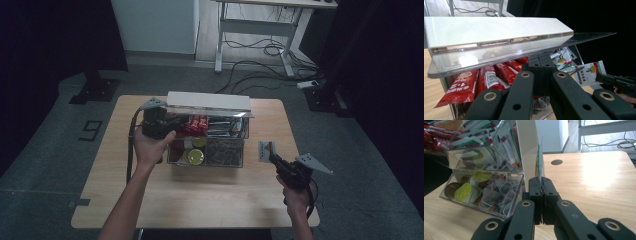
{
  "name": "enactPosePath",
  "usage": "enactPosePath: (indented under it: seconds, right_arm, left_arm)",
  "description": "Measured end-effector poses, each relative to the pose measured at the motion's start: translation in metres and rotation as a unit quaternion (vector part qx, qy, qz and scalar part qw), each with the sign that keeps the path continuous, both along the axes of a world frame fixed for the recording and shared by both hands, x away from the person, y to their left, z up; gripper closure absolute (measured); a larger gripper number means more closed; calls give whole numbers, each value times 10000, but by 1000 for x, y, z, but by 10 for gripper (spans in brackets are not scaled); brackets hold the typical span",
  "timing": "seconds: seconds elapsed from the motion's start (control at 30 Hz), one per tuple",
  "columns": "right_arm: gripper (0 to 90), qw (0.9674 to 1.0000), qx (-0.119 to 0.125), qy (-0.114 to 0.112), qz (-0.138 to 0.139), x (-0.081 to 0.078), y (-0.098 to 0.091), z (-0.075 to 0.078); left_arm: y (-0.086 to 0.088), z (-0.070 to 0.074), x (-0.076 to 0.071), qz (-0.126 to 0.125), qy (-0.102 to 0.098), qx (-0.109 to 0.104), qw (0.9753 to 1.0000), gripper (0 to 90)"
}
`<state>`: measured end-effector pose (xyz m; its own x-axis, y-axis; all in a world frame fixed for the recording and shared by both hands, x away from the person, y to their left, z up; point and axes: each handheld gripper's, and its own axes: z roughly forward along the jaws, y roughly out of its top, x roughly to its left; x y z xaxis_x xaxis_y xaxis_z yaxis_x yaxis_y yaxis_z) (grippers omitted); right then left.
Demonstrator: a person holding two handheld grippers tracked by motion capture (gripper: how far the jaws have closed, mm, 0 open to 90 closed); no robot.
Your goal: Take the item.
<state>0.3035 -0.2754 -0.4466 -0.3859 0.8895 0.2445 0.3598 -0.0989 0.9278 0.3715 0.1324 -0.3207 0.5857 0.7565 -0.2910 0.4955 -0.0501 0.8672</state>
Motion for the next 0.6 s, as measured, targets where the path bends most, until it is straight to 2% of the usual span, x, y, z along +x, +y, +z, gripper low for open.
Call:
enactPosePath:
  seconds: [0.6]
  right_arm:
    - [872,9996,-66,257,-31,9,1,-19]
  left_arm:
    - [-2,0,0,-17,-13,20,10000,900]
